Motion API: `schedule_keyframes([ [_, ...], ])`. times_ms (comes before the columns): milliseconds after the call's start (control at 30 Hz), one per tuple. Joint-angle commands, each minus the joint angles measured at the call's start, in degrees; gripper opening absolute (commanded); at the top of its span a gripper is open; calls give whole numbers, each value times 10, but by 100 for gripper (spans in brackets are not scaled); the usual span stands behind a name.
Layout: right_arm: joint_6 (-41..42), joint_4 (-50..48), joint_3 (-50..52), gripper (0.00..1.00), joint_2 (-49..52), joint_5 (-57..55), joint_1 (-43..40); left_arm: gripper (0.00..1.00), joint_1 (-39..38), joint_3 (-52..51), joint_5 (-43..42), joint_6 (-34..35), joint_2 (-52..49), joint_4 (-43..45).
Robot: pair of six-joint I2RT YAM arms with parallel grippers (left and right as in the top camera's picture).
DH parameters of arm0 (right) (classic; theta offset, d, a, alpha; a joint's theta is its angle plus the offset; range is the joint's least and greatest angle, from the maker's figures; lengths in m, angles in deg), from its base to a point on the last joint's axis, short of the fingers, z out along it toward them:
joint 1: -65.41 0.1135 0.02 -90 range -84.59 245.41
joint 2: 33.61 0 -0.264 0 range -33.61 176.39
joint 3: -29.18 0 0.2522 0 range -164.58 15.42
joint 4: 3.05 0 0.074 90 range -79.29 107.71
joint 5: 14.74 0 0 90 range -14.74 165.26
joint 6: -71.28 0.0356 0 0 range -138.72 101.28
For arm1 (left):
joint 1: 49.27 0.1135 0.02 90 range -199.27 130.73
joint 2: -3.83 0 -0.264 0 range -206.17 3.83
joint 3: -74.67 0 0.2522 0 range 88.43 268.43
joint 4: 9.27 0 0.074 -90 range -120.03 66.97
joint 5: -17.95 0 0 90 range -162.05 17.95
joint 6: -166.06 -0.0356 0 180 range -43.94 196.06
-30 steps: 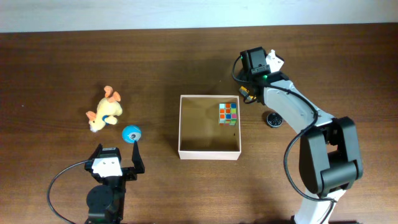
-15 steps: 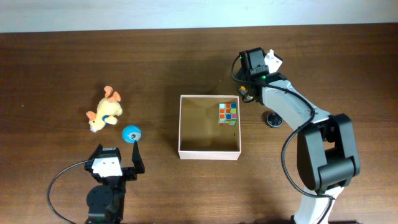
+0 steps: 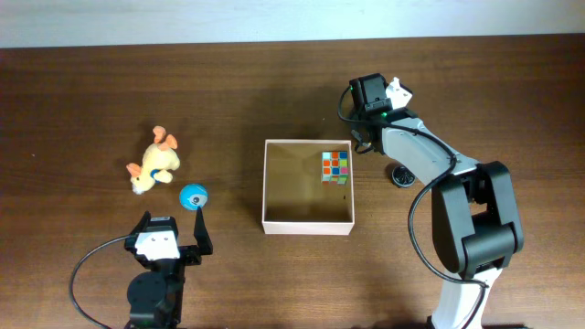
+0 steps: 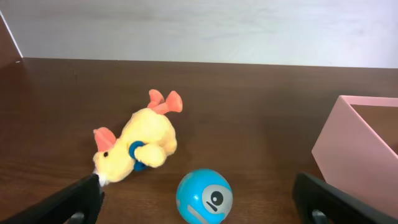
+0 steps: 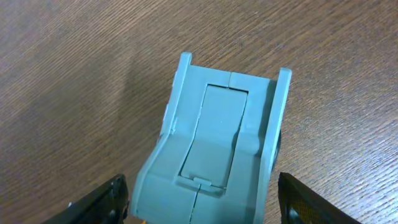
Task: Pack container
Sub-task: 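Close the right gripper on the dump truck's grey bed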
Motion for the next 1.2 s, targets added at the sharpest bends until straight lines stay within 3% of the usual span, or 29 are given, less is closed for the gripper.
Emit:
schedule_keyframes([
  [0,-15,-1,-6,71,7,-3,-2,99,2,-3,-4,-11,4,0],
  [533,-92,14,-6,51,7,-4,-2,99,2,-3,-4,-11,4,0],
  [667,-101,25,-6,50,7,-19,-2,99,2,-3,-4,-11,4,0],
  [1167,-283,40,-6,52,7,-20,-2,99,2,-3,-4,-11,4,0],
])
